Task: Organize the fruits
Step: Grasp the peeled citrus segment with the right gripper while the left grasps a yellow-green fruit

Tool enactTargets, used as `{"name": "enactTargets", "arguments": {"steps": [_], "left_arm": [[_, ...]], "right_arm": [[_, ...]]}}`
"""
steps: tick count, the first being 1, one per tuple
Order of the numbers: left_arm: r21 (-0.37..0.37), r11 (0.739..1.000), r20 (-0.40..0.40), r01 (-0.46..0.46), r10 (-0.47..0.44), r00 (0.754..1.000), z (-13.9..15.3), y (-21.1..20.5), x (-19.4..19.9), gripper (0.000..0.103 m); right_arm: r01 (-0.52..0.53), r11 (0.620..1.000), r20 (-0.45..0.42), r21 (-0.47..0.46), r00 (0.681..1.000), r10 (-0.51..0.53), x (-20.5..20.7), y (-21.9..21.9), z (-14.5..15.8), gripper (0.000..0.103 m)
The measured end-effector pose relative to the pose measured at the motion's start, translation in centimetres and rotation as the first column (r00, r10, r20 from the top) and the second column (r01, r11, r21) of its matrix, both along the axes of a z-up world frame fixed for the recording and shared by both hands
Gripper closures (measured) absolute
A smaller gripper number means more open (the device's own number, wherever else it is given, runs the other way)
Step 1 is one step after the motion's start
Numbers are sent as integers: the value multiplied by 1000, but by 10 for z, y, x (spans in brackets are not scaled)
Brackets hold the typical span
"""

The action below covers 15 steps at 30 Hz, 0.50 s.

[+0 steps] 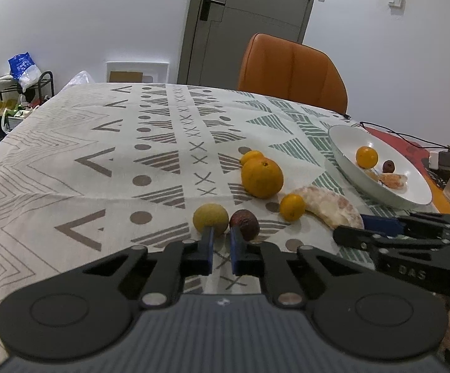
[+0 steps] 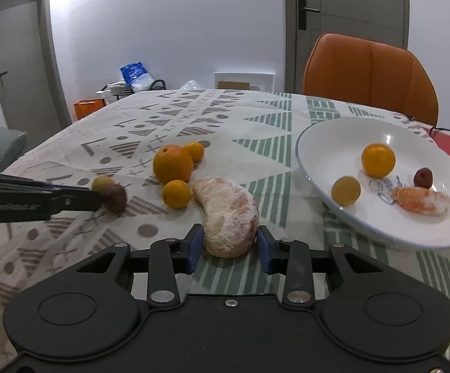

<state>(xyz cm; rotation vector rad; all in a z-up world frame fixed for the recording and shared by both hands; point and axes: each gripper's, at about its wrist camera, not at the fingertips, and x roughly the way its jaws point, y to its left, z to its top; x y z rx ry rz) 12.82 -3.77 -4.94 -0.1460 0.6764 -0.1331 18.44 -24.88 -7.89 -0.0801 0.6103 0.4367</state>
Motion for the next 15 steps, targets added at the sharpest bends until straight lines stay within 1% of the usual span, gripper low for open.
{"name": "enactTargets", "arguments": {"steps": [3,4,6,7,8,9,10,15], "left_arm": [[4,1000,0,-7,7,1000,1,0,0,92],[7,1000,3,-11,11,1000,1,0,-1,89],[5,1000,1,-10,10,1000,2,0,-2,89],[4,1000,0,-10,10,1000,2,0,-2,88],[6,1000,-3,-10,10,1000,2,0,-2,86],[9,1000,-5,-12,12,1000,3,1,-3,81],[13,1000,-5,-16,16,1000,3,1,-4,76],[20,999,33,-34,33,999,9,8,-9,60]], "right_arm": [[-10,1000,-11,14,1000,10,-5,-2,1,67],[-12,1000,-14,15,1000,13,-5,-2,1,66],[-17,1000,-11,22,1000,18,-6,-4,2,61],[-23,999,-5,25,1000,23,-6,-3,3,59],[-24,999,-4,22,1000,24,-6,-2,3,55],[-25,1000,-2,19,1000,25,-5,-1,3,52],[-27,999,-1,18,1000,27,-4,0,2,51],[-36,999,-2,5,999,36,2,7,0,49]]}}
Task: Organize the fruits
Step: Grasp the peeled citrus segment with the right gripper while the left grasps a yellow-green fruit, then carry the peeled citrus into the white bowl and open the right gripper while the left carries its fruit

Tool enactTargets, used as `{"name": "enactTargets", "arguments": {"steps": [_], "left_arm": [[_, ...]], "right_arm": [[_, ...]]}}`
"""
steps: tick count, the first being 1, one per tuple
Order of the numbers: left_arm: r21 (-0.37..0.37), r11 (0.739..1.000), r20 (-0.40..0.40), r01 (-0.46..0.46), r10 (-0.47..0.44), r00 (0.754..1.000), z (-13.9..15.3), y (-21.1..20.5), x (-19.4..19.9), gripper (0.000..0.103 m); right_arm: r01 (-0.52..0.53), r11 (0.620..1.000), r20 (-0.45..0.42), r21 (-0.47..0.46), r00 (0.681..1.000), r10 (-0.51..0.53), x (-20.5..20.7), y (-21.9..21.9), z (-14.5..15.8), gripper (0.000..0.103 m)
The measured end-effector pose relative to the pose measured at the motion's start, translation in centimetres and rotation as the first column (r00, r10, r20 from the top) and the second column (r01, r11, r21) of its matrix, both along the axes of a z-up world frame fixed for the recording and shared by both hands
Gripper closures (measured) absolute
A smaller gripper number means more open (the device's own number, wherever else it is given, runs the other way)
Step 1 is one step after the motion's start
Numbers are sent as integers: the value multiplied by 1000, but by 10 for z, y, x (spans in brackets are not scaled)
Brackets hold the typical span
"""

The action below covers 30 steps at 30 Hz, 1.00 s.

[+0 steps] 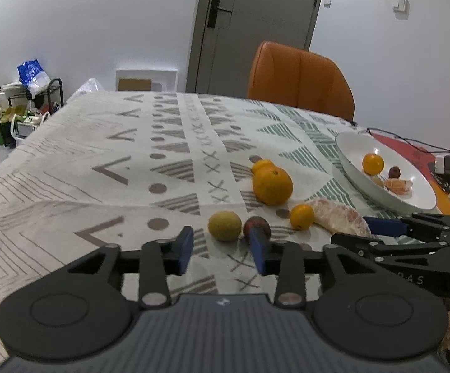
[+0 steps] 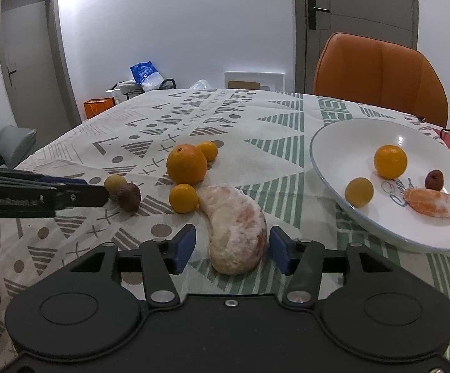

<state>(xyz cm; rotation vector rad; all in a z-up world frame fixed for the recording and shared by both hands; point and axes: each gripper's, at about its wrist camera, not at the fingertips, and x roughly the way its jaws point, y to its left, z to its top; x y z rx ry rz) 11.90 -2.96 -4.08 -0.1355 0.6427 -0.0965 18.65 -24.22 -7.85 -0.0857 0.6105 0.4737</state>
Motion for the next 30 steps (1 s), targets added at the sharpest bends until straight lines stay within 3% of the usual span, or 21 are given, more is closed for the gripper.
{"name": "enactTargets", "arguments": {"steps": [14,16,18,21,30], "left_arm": [[1,1000,-7,7,-7,1000,-12,-6,21,60],[6,1000,-13,13,-13,1000,-14,-9,23,63],[13,1000,-8,11,-11,1000,-16,-11,24,64],[21,1000,-7,3,-3,1000,-16,-13,25,77],[37,999,16,-1,0,1000,-3,-19,26,77]], "right_arm": [[-6,1000,7,-26,1000,6,11,5,-3,49],[-11,1000,8,-28,1000,11,11,6,-3,50],[-13,1000,8,-21,1000,14,11,4,-3,61],[-9,1000,10,-7,1000,9,11,0,-2,64],[-12,998,26,64,1000,11,9,-12,5,65]]}}
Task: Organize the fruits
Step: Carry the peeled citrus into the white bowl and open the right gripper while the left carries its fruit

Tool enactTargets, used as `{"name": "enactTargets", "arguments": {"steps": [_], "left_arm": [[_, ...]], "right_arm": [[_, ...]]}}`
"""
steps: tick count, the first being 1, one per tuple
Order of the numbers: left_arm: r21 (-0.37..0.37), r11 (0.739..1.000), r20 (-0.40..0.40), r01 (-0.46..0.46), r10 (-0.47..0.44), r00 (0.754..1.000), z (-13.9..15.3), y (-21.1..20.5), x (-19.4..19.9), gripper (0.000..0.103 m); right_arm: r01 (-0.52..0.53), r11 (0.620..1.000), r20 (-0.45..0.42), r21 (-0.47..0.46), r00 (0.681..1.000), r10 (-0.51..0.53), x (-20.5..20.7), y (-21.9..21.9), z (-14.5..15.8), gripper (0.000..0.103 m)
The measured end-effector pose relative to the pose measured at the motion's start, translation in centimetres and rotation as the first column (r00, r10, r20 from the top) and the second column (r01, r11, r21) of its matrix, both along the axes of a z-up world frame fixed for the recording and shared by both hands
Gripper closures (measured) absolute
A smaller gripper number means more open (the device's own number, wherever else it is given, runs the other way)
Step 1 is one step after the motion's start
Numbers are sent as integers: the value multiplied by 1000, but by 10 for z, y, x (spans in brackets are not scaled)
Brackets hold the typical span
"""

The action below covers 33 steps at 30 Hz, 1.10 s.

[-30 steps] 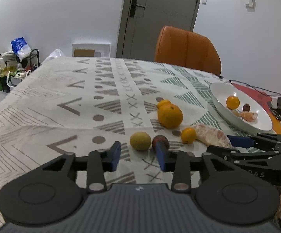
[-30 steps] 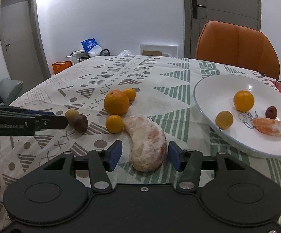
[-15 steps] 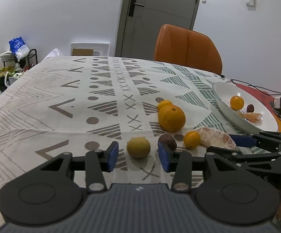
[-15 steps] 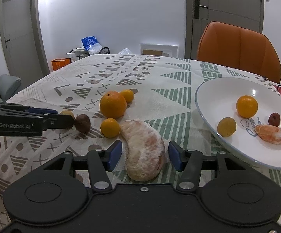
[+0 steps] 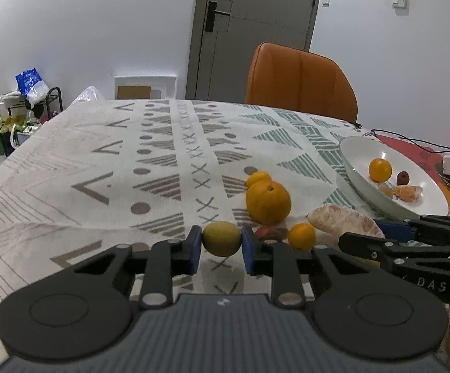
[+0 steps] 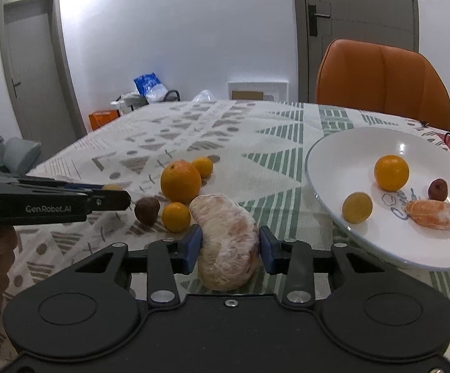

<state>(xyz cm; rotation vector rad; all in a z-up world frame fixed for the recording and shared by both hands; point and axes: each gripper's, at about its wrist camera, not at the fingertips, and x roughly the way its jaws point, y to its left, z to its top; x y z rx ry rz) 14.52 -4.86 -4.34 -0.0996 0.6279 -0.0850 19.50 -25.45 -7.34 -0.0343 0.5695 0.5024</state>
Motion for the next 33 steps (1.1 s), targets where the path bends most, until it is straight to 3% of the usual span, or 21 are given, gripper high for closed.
{"name": "enactTargets", "arguments": {"steps": [14,33], "left_arm": [[32,998,40,51,-52,998,18,-36,7,77],[42,987,47,153,-155,987,21,-96,30,77]], "right_arm": [[62,993,80,100,994,-70,-2,-40,23,65],[181,975,79,131,978,-192,5,-97,18,65]]}}
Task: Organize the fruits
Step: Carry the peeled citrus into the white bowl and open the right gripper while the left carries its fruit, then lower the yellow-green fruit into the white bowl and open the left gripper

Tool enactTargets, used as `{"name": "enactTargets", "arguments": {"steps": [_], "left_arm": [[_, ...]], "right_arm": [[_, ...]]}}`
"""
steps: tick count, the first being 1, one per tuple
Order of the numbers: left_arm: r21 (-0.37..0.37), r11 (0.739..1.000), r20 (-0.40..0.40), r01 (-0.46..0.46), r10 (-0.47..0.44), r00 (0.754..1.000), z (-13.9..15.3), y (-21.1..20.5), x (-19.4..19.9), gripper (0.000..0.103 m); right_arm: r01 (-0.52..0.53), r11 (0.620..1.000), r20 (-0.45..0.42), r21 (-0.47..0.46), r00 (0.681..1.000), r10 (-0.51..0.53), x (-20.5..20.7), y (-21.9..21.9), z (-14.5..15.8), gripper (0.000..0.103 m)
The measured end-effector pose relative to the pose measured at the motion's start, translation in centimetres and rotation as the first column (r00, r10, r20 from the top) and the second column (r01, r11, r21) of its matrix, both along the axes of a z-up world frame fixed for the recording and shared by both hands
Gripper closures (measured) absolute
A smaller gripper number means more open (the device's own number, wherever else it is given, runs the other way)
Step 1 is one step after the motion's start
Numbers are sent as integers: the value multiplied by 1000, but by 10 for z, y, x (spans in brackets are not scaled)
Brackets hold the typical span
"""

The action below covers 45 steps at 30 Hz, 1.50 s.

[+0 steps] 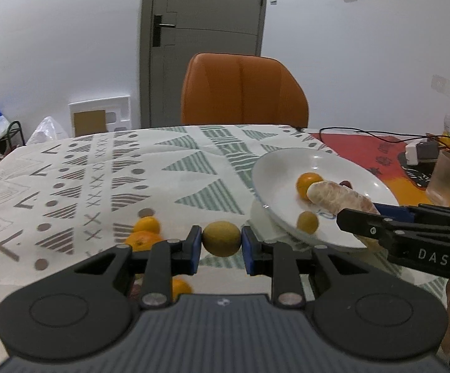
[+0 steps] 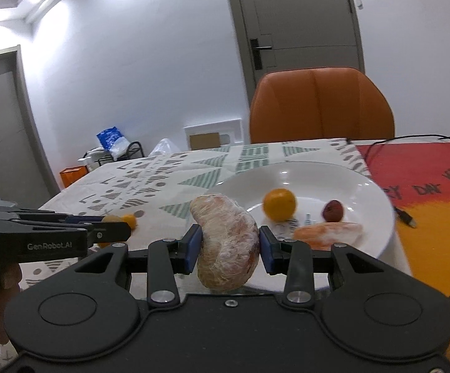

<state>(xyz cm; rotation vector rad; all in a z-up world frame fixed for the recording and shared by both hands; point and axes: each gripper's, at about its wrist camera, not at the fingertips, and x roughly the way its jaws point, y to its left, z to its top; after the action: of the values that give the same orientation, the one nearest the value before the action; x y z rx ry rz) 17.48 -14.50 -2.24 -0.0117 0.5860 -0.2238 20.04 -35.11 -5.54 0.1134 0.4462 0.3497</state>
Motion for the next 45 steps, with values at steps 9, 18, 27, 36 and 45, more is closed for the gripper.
{"name": "enactTargets", "arguments": {"steps": [9,18,27,36,45], "left_arm": [[-12,998,5,59,-59,998,0,-26,15,77],[-14,995,2,103,-103,995,1,-47,28,77],[26,991,10,134,-135,991,4,-72,38,77],[39,992,-5,120,-120,993,3,-71,32,74],[41,996,-12,84,-83,996,4,-51,22,73]], "right_arm": [[73,997,-4,-7,997,-73,5,-25,-1,65],[104,995,-4,13,995,-104,7,-33,-3,53],[124,991,-17,48,992,-123,-2,-45,-9,53],[138,988,-19,66,990,-137,-4,-51,-12,52],[124,990,-14,69,992,-124,-6,-41,-10,48]]}}
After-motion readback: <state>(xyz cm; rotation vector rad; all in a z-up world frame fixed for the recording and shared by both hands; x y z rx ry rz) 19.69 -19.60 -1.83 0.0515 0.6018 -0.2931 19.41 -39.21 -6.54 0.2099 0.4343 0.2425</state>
